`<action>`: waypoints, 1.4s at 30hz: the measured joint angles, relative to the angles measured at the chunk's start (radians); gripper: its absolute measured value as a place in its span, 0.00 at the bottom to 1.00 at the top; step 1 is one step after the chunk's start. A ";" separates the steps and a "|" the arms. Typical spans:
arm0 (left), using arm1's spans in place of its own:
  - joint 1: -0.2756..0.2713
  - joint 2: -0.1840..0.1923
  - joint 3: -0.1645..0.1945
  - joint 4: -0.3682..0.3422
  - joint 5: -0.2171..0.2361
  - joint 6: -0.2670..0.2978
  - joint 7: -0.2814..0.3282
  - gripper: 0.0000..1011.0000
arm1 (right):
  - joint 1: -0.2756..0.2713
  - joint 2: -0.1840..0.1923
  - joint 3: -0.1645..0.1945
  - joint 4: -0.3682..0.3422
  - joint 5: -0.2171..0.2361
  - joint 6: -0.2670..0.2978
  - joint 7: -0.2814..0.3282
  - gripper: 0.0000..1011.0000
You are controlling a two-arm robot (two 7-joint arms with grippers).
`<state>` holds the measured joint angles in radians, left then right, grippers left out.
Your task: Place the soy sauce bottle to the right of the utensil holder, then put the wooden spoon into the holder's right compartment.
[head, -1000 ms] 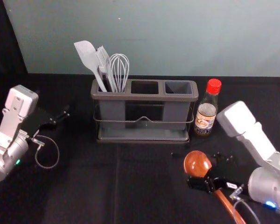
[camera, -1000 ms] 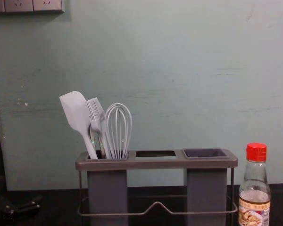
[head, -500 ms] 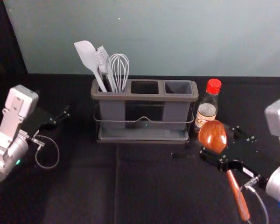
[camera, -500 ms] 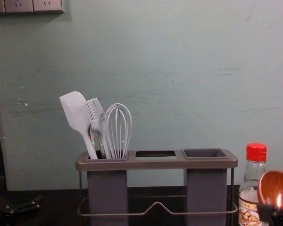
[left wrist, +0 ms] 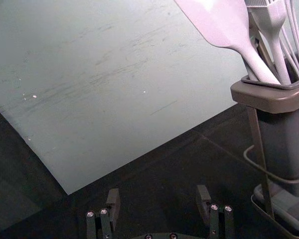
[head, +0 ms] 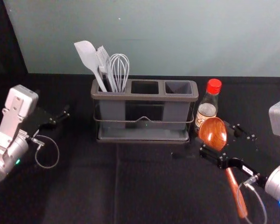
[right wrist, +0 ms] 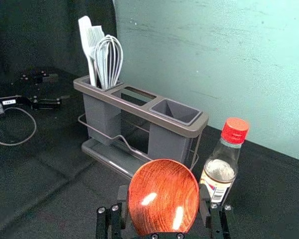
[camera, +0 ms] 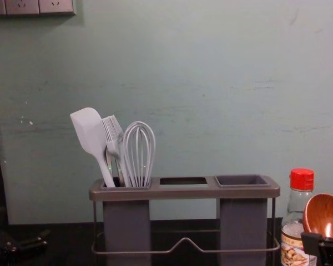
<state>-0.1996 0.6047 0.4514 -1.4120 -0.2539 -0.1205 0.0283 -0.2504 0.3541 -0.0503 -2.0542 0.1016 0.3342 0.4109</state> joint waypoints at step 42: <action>0.000 0.000 0.000 0.000 0.000 0.000 0.000 0.99 | 0.158 0.003 -0.004 -0.023 0.046 -0.310 -0.044 0.83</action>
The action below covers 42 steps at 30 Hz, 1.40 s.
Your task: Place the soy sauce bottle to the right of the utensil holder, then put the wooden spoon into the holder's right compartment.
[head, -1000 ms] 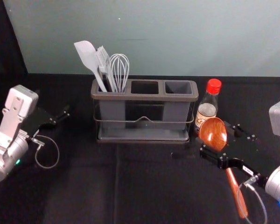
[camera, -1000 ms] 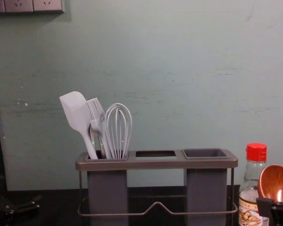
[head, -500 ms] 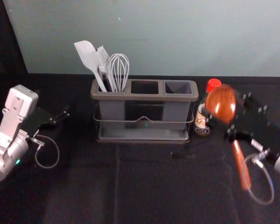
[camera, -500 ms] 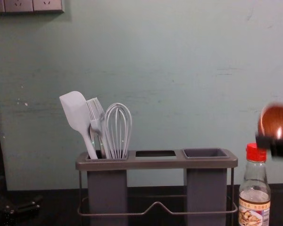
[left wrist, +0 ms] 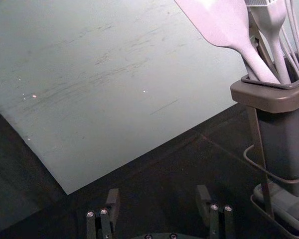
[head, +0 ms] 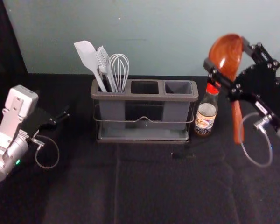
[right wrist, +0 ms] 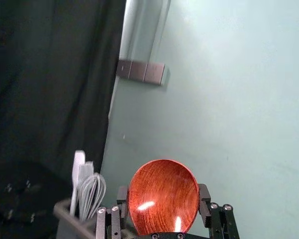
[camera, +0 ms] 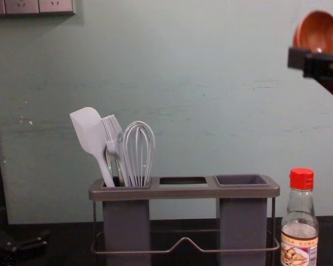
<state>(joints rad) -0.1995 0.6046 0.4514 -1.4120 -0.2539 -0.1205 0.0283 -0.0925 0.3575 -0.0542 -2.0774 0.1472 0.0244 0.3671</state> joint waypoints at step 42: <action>0.000 0.000 0.000 0.000 0.000 0.000 0.000 0.99 | 0.525 -0.126 -0.232 0.604 0.110 -0.223 0.022 0.83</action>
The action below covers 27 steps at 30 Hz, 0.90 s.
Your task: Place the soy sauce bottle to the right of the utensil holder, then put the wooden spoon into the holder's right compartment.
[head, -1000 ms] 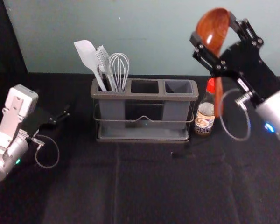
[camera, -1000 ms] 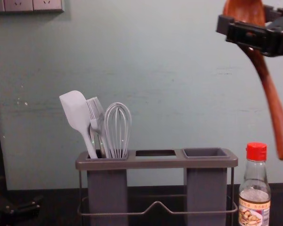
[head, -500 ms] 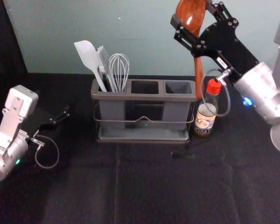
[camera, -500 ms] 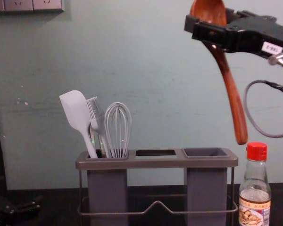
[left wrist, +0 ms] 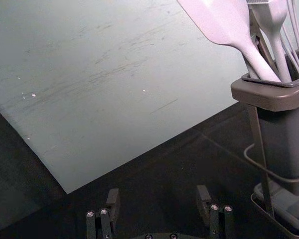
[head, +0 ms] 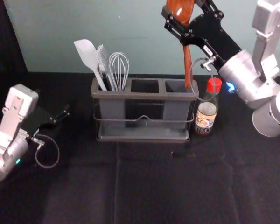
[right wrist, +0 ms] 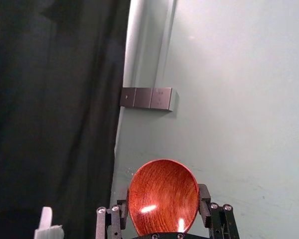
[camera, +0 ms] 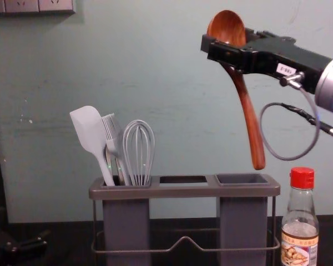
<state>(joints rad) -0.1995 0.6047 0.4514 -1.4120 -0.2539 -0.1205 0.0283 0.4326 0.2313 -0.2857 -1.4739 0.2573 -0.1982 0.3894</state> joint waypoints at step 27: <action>0.000 0.000 0.000 0.000 0.000 0.000 0.000 0.99 | 0.074 -0.094 -0.026 0.218 -0.028 -0.100 -0.031 0.83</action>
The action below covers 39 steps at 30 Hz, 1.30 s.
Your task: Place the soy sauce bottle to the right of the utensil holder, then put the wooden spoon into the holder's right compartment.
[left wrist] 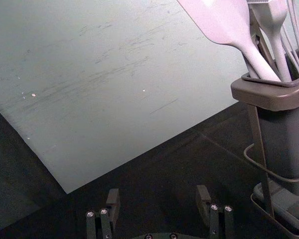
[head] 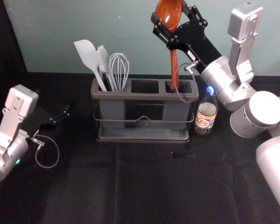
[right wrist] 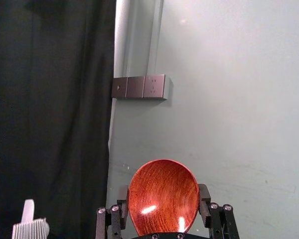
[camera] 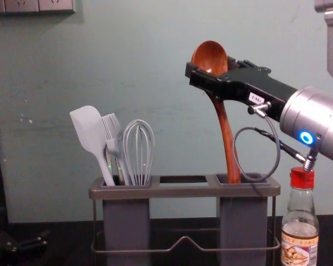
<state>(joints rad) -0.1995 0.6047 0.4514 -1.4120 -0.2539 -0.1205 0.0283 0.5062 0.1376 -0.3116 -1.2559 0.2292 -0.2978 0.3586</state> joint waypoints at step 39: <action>0.000 0.000 0.000 0.000 0.000 0.000 0.000 0.99 | -0.117 0.030 -0.007 -0.003 -0.021 0.000 0.026 0.83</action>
<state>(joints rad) -0.1995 0.6047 0.4514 -1.4120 -0.2539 -0.1205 0.0283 0.3894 0.1678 -0.3188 -1.2585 0.2087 -0.2978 0.3842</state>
